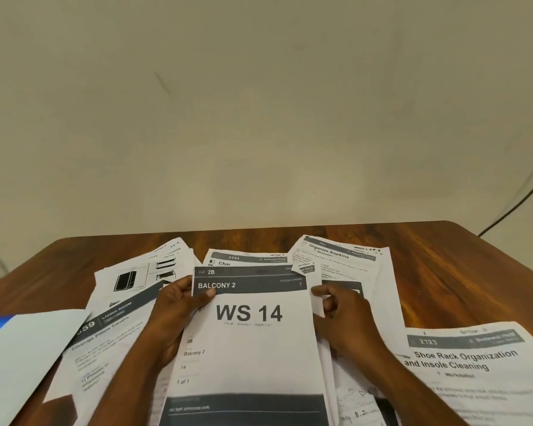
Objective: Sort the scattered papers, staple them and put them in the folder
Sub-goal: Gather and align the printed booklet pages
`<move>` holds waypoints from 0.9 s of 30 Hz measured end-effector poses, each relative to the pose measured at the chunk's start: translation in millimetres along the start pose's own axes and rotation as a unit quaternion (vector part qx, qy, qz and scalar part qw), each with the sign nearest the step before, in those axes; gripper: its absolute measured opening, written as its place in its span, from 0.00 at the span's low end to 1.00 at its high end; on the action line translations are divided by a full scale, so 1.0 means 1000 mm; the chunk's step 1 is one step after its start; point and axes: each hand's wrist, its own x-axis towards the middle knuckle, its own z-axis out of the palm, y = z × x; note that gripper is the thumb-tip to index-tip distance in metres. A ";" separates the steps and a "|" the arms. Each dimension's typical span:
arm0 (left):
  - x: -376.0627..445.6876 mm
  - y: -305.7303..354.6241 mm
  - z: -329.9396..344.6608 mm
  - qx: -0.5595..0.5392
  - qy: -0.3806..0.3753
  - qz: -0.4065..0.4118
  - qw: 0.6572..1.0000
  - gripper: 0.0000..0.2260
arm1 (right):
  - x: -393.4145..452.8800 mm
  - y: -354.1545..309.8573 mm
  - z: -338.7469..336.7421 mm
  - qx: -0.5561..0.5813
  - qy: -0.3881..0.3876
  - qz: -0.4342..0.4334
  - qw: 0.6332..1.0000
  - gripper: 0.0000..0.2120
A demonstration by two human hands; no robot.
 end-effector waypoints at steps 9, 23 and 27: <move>-0.003 0.012 -0.001 0.066 -0.024 -0.022 0.997 0.19 | -0.008 -0.012 -0.008 0.002 -0.165 -0.032 0.986 0.07; -0.002 0.006 0.001 0.142 0.000 -0.036 0.989 0.19 | 0.029 0.025 -0.056 -0.204 0.053 0.084 0.974 0.31; -0.002 0.006 0.001 0.154 0.012 -0.038 0.987 0.18 | 0.031 0.026 -0.053 -0.121 0.039 0.086 0.988 0.28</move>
